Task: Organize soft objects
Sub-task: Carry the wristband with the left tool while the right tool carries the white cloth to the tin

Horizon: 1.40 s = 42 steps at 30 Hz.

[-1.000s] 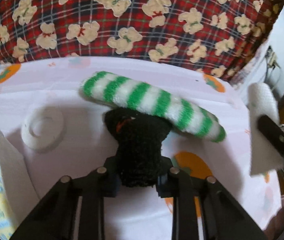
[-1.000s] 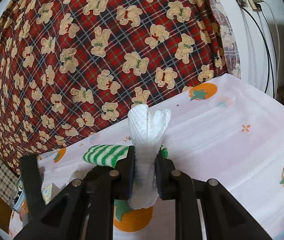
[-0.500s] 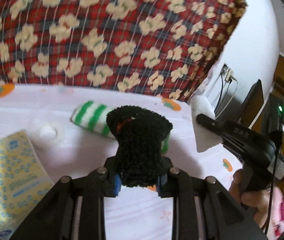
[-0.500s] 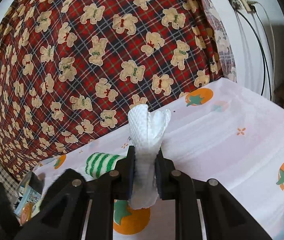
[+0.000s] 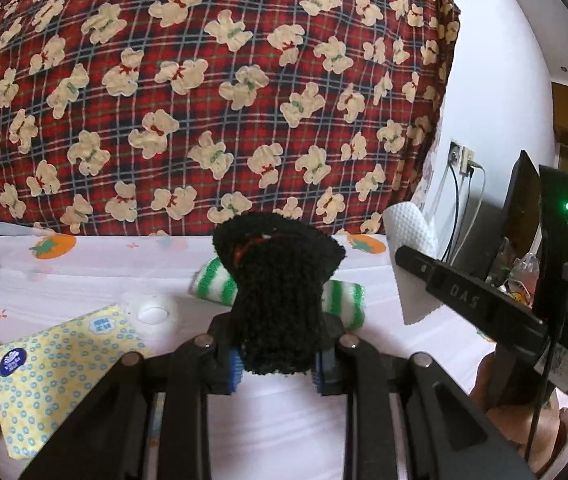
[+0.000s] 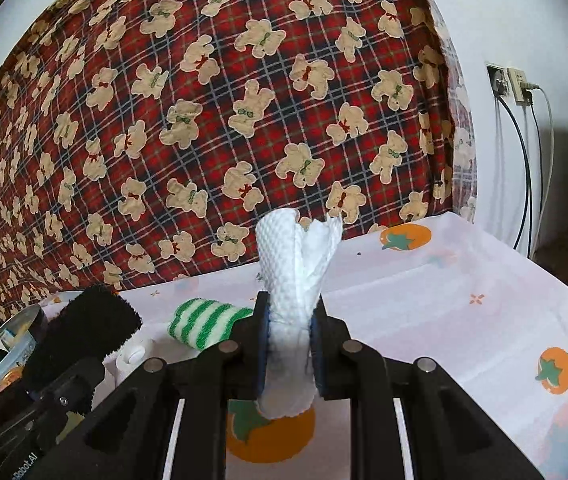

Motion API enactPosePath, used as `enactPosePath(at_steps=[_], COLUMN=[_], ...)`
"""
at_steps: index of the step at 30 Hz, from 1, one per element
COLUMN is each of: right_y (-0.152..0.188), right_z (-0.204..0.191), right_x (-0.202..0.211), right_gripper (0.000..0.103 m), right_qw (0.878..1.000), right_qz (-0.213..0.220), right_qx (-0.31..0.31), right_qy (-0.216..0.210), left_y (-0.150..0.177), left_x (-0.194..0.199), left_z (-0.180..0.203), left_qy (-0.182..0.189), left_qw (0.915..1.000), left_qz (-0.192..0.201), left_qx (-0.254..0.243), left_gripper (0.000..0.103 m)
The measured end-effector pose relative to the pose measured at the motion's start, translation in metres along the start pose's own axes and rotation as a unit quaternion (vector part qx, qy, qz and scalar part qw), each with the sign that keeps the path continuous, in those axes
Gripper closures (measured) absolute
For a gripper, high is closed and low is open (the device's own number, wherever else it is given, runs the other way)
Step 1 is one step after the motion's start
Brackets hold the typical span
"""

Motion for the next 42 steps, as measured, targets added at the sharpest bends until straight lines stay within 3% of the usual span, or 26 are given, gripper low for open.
enactPosePath(at_steps=[11, 18, 42], right_y=[0.011, 0.019, 0.041], right_z=[-0.013, -0.04, -0.118], right_x=[0.018, 0.028, 0.048], right_gripper=[0.083, 0.083, 0.083], right_qw=[1.0, 0.999, 0.997], right_qz=[0.013, 0.022, 0.039], right_qx=[-0.002, 0.038, 0.064], right_qy=[0.012, 0.016, -0.025], left_y=[0.004, 0.007, 0.008], left_x=[0.024, 0.036, 0.071], left_z=[-0.008, -0.018, -0.068], left_qy=[-0.004, -0.003, -0.02], left_qw=[0.9997, 0.9996, 0.9982], left_qz=[0.023, 0.027, 0.056], left_qx=[-0.011, -0.006, 0.0], left_gripper=[0.079, 0.079, 0.079])
Point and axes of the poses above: each gripper's, at about its wrist camera, not at the fingertips, and x roughly against the way its jaws point, z to its right, y to its underside, the point moved 8 cm from there along -x, roughly the way its jaws point, and after that the axes turned 12 degrees about -y, right-handed, at the moved point
